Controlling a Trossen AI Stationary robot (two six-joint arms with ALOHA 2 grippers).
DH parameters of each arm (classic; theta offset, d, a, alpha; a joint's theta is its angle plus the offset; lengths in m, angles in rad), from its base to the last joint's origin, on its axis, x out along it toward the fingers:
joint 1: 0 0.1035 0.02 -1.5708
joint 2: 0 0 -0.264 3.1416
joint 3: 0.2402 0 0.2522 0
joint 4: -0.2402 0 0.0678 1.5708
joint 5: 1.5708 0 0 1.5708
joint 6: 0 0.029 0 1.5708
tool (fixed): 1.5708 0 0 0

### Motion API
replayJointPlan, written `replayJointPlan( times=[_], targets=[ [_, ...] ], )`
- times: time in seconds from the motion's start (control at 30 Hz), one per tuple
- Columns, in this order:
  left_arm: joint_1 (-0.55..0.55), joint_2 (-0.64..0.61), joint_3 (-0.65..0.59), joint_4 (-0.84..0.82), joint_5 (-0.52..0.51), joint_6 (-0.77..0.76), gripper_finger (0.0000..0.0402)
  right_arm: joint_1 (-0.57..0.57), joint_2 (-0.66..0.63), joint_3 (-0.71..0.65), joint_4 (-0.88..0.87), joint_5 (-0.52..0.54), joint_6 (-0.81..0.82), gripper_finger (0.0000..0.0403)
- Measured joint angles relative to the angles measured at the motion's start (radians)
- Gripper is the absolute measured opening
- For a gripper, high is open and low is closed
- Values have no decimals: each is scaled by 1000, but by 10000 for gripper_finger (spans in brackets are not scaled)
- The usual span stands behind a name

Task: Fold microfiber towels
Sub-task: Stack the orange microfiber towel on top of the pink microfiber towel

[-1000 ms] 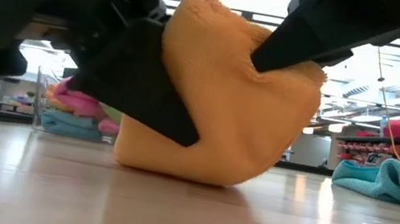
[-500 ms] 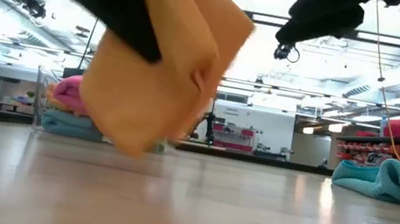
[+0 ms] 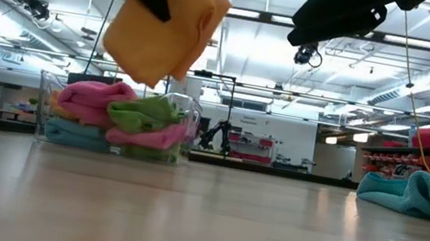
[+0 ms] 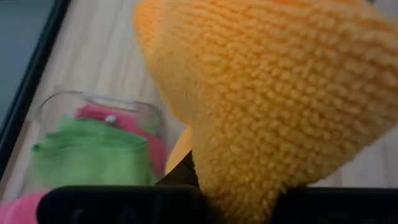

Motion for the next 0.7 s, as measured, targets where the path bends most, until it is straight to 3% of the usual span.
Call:
replayJointPlan(
  times=[0.33, 0.53, 0.7],
  targets=[
    [163, -238, -192, 102, 26, -97, 26, 1, 0, -1, 7, 0, 9, 216],
    [245, -392, -318, 165, 121, -255, 44, 1, 0, -1, 25, 0, 10, 216],
    [313, -491, -386, 142, 129, -347, 37, 1, 1, -1, 44, 0, 6, 216]
  ],
)
